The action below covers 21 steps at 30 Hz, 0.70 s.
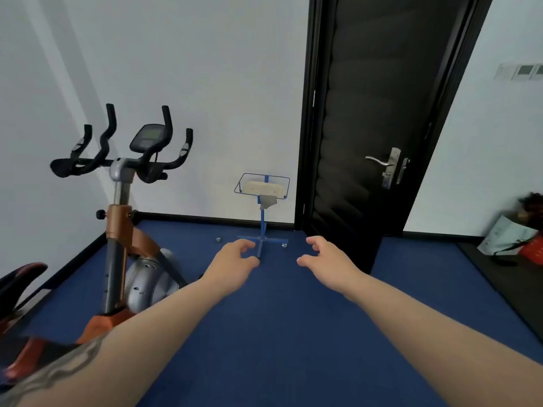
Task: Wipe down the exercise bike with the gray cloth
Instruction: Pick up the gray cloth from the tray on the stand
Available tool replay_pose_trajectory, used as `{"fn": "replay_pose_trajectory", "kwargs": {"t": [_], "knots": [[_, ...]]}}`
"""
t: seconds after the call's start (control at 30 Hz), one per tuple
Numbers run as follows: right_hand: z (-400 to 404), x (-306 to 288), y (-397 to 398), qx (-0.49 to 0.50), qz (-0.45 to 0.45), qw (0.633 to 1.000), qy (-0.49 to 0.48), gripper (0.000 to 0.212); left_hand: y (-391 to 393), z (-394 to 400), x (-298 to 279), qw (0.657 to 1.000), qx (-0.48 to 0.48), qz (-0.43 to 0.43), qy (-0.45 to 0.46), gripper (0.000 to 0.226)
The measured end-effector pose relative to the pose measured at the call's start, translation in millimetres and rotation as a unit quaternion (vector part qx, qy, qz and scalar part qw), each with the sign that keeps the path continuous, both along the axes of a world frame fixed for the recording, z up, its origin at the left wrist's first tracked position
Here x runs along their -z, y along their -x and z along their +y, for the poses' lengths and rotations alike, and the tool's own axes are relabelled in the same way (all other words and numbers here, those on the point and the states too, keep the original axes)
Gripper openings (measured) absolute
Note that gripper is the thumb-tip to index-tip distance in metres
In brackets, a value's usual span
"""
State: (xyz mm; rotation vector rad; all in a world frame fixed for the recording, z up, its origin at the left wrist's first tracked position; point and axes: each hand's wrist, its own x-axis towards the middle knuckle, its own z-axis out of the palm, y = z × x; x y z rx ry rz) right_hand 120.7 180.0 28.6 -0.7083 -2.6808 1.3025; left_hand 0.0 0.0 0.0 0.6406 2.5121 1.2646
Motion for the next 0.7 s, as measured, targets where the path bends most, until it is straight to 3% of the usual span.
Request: {"fn": "replay_pose_trajectory", "kwargs": {"t": [0.3, 0.7], "knots": [[107.1, 10.7, 80.3, -0.035, -0.034, 0.999, -0.016, 0.055, 71.6, 79.1, 20.3, 0.998, -0.043, 0.008, 0.037, 0.042], [164.0, 43.4, 246.6, -0.049, -0.05, 0.998, 0.01, 0.058, 237.4, 131.3, 40.7, 0.999, -0.032, 0.009, 0.042, 0.041]]}}
